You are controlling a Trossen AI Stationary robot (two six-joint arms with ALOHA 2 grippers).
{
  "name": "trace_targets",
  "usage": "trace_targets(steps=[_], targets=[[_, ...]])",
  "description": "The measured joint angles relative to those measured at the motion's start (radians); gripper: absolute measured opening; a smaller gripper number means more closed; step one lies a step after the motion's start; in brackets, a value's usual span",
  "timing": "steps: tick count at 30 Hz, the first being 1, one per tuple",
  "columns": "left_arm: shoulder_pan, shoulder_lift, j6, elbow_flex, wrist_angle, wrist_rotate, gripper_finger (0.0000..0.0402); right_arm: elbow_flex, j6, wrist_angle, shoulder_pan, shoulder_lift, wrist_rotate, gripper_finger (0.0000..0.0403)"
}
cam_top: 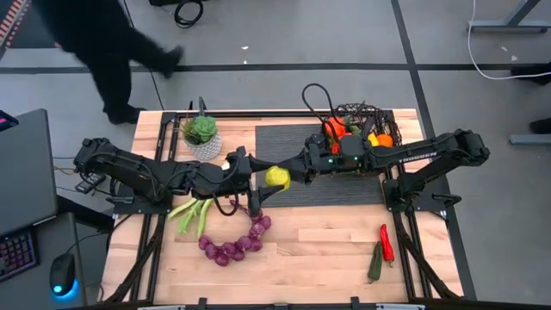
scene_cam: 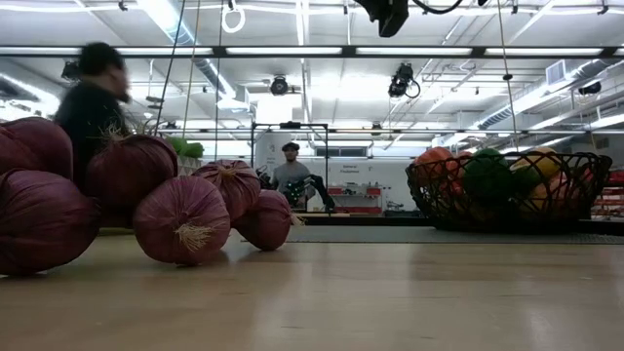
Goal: Build produce basket
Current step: Put the green apple into the black basket
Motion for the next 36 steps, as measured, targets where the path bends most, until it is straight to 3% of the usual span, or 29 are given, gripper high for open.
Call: trace_targets(steps=[7,23,28,36], targets=[[0.000,0.000,0.000,0.000,0.001,-0.001,0.0300,0.000,-0.003,0.005,0.000,0.000,0.009,0.0356],[0.006,-0.001,-0.043,0.003,-0.040,0.003,0.0308,-0.002,-0.013,0.013,-0.001,0.000,-0.002,0.0233],[0.005,-0.002,-0.071,0.004,-0.052,0.012,0.0315,-0.003,-0.035,0.023,0.010,0.000,-0.054,0.0238],[0.003,-0.002,-0.087,0.004,-0.056,0.008,0.0315,-0.003,-0.047,0.041,0.018,0.001,-0.063,0.0310]])
